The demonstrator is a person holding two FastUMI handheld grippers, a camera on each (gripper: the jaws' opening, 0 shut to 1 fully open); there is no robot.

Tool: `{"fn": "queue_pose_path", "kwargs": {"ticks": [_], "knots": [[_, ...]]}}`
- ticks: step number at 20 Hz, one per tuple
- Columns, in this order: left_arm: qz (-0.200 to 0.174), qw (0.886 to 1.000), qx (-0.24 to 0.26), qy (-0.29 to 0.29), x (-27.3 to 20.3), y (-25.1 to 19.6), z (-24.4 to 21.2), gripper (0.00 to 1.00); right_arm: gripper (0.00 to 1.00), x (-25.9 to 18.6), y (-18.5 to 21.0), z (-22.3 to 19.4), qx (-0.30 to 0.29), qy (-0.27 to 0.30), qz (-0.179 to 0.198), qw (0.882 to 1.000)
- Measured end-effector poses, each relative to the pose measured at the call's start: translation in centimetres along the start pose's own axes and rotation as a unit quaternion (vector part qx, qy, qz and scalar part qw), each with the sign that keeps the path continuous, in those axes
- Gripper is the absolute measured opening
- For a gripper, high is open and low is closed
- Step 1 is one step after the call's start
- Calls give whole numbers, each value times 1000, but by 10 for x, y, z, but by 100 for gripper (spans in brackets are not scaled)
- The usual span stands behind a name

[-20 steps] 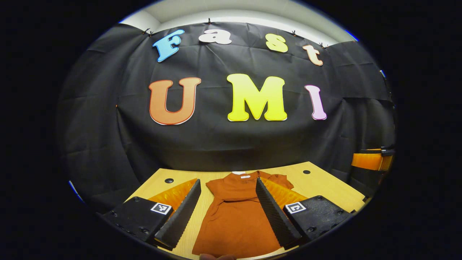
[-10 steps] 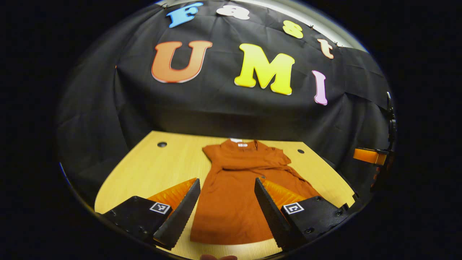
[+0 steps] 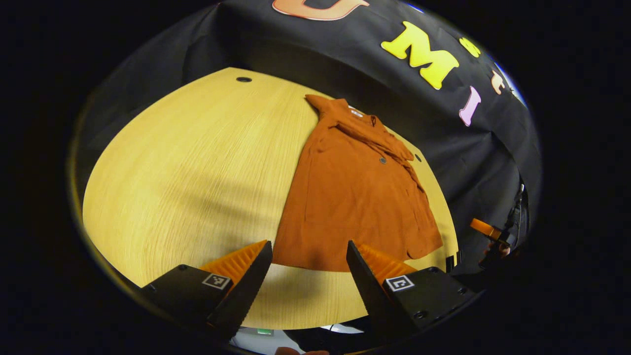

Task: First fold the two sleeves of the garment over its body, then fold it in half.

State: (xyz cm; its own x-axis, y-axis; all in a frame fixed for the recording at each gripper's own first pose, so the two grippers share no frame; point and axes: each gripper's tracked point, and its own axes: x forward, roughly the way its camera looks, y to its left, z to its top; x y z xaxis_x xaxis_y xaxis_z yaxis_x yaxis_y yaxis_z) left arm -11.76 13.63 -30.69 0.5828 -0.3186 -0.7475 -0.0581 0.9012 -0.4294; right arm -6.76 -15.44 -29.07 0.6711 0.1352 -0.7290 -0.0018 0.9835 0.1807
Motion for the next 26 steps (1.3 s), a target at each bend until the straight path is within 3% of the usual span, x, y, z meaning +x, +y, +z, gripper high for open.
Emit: {"fn": "queue_pose_path", "kwargs": {"ticks": [5, 6, 7, 10, 11, 14, 15, 18, 19, 22, 23, 26], "knots": [[-16, 1000, 2, 20, 19, -3, -5, 97, 94, 20, -27, -36, -16, 43, -27, 999], [-18, 1000, 0, 19, 20, -5, -4, 95, 90, 25, -26, -39, -19, 47, -27, 998], [-22, 1000, -5, 17, 22, -9, -4, 100, 90, 31, -23, -43, -22, 52, -24, 998], [-18, 1000, -6, 21, 30, -18, -11, 88, 94, 54, -6, -59, -37, 74, -14, 996], [-16, 1000, -8, 21, 33, -20, -11, 76, 90, 61, -2, -62, -39, 80, -14, 996], [-11, 999, -11, 30, 38, -27, -14, 66, 94, 78, 9, -76, -41, 101, -18, 994], [-9, 999, -10, 32, 40, -30, -12, 56, 91, 78, 9, -84, -52, 116, -30, 991], [22, 999, 0, 33, 47, -26, -12, 39, 96, 81, 29, -84, -81, 114, -27, 990], [30, 999, 2, 32, 46, -24, -11, 15, 82, 83, 34, -85, -85, 114, -28, 989], [47, 998, 4, 34, 46, -23, -13, 11, 39, 81, 46, -87, -62, 117, -20, 991], [48, 998, 0, 36, 45, -23, -13, 8, 11, 79, 47, -88, -56, 122, -21, 991], [46, 998, -11, 46, 39, -24, -21, 5, 9, 71, 53, -93, -31, 143, 1, 989]]}}
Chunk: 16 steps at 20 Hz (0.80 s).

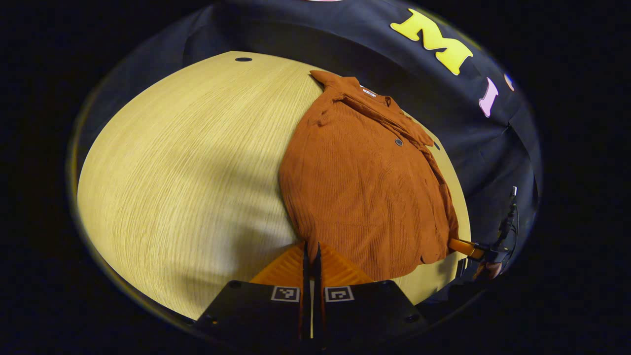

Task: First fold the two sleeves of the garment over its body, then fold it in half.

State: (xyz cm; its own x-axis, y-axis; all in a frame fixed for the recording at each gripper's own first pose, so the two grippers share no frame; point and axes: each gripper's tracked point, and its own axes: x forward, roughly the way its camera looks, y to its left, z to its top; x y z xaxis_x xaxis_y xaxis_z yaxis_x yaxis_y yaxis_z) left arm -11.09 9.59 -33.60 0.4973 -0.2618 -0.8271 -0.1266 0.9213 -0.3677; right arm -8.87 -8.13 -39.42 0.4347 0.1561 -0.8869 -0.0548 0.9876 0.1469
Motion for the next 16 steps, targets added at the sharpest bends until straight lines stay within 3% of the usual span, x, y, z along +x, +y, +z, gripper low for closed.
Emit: {"fn": "queue_pose_path", "kwargs": {"ticks": [3, 5, 8, 16], "knots": [[-11, 1000, -1, 3, -17, -2, -9, 4, 9, -7, -2, 4, 24, 4, 13, 1000], [-24, 1000, 8, 11, -33, -9, -22, 4, 1, -14, -6, 10, 37, 12, 21, 999], [-38, 998, 32, 31, -62, -14, -47, 3, 1, -28, -14, 24, 58, 23, 34, 998], [-65, 996, 39, 38, -155, -25, -79, 3, 1, -72, -3, 114, 146, 17, 83, 986]]}}
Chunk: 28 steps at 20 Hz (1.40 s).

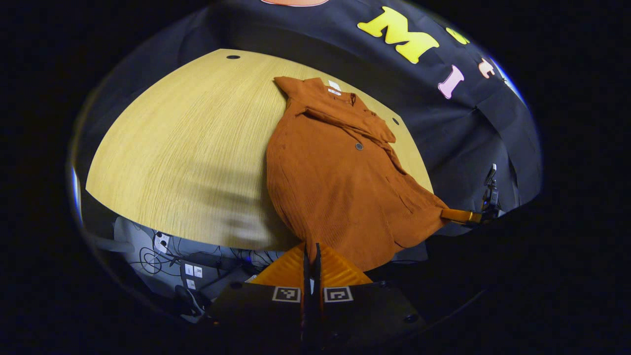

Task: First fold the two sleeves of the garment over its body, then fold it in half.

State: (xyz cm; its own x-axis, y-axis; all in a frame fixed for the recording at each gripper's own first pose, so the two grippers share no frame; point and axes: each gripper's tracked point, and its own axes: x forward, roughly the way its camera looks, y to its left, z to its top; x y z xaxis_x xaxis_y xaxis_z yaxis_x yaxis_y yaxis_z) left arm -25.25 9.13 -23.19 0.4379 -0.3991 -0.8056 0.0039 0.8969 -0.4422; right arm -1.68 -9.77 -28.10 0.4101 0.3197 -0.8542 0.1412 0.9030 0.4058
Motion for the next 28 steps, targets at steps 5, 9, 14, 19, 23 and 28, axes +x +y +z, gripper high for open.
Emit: {"fn": "queue_pose_path", "kwargs": {"ticks": [5, 9, 14, 19, 23, 28], "knots": [[-14, 994, 71, -78, -24, -29, 89, 3, 1, -23, 28, 78, 17, -54, 37, 998], [-21, 981, 129, -143, -23, -54, 175, 3, 1, -40, 73, 166, -20, -108, 74, 991], [-37, 965, 150, -213, -21, -82, 285, 3, 0, -42, 119, 286, -74, -163, 98, 979], [25, 968, 123, -218, 37, -33, 397, 3, 1, 45, 157, 372, -100, -150, 106, 978], [81, 980, 77, -163, 125, 26, 429, 3, 0, 160, 152, 402, -96, -117, 92, 984], [135, 985, 70, -87, 228, 73, 429, 4, 1, 282, 125, 398, -97, -48, 57, 992]]}}
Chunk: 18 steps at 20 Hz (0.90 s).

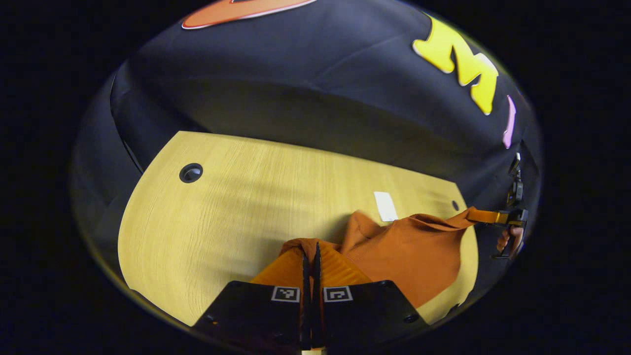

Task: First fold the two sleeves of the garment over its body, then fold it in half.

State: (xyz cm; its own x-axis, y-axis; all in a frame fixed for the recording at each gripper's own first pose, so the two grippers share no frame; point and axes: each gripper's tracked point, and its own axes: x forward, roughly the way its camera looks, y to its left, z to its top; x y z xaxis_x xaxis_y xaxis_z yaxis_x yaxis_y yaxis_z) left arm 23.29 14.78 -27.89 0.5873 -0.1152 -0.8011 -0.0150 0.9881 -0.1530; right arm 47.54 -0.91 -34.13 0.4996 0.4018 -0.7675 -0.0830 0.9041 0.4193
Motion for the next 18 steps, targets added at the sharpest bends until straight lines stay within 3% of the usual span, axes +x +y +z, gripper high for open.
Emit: {"fn": "queue_pose_path", "kwargs": {"ticks": [3, 6, 8, 10, 11, 14, 15, 17, 18], "knots": [[15, 998, 51, 34, 26, 3, -10, 7, 1, 32, -21, 3, -2, 4, -20, 1000], [19, 998, 56, 23, 28, -2, -4, 13, 1, 50, -34, -6, -4, 17, -37, 999], [49, 997, 64, 1, 19, -2, 9, 41, 10, 54, -35, -7, 6, 15, -43, 999], [91, 992, 77, -43, 9, 8, 30, 81, 23, 54, -30, 0, 7, 0, -39, 999], [97, 991, 76, -59, 10, 21, 38, 97, 41, 50, -28, 1, 0, -9, -39, 999], [119, 988, 60, -82, -8, 22, 41, 99, 67, 29, -29, 27, -35, -72, -72, 994], [124, 986, 49, -99, -19, 21, 47, 99, 86, 22, -26, 35, -38, -93, -76, 992], [120, 984, 19, -133, -43, 11, 56, 99, 88, -2, -20, 47, -46, -131, -80, 987], [118, 982, 6, -149, -59, 2, 59, 99, 83, -19, -12, 51, -57, -153, -85, 983]]}}
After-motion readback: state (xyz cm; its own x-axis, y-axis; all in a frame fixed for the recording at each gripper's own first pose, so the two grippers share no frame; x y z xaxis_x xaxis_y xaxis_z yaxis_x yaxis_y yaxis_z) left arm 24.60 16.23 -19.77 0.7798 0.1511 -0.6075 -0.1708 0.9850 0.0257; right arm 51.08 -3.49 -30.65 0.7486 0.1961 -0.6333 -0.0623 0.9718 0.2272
